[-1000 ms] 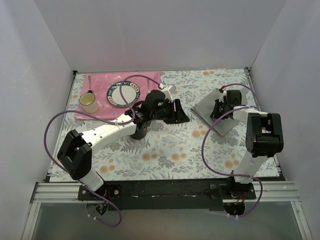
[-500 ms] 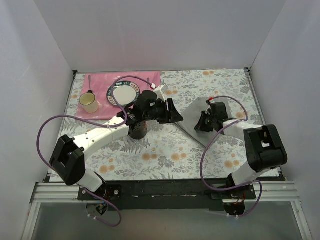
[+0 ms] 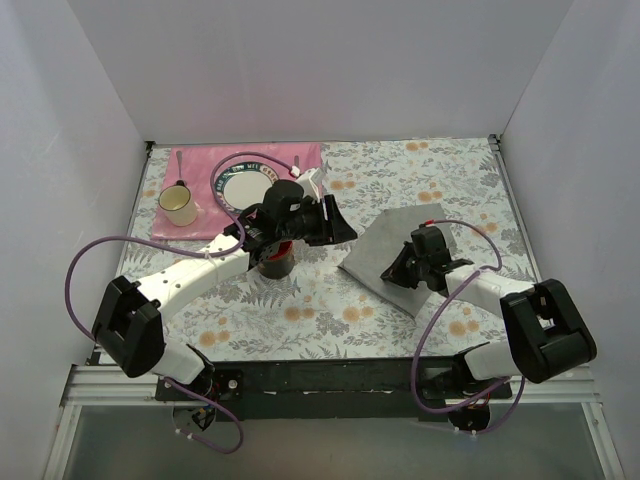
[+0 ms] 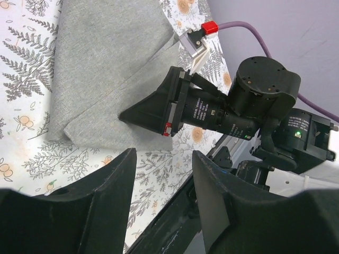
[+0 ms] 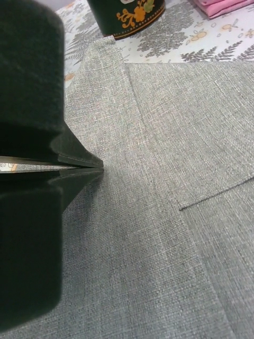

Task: Fold the napkin, place the utensils inside, and roll it up
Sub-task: Fold the napkin

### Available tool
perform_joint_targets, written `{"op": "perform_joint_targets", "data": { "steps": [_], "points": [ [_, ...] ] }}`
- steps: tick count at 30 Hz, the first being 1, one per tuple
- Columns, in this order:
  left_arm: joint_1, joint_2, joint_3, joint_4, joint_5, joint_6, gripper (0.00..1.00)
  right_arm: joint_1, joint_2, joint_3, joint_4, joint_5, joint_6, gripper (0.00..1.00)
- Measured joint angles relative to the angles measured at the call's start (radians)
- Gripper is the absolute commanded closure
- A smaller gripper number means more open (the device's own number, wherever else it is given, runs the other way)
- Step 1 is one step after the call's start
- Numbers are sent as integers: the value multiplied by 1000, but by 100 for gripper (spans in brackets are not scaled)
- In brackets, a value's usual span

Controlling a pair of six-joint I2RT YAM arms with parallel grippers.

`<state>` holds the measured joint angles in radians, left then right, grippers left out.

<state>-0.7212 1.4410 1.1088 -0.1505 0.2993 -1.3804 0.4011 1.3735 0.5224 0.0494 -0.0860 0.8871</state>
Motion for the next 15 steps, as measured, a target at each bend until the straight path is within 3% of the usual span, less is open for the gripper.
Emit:
{"op": "perform_joint_targets", "data": {
  "steps": [4,9,15],
  "points": [
    [0,-9,0,-22,0,5,53,21,-4,54,-96,32,-76,79],
    [0,-57,0,-34,8,4,52,22,-16,220,-262,159,-254,79],
    [0,-123,-1,-33,40,-16,46,-2,-88,196,-343,238,-340,81]
  ]
}}
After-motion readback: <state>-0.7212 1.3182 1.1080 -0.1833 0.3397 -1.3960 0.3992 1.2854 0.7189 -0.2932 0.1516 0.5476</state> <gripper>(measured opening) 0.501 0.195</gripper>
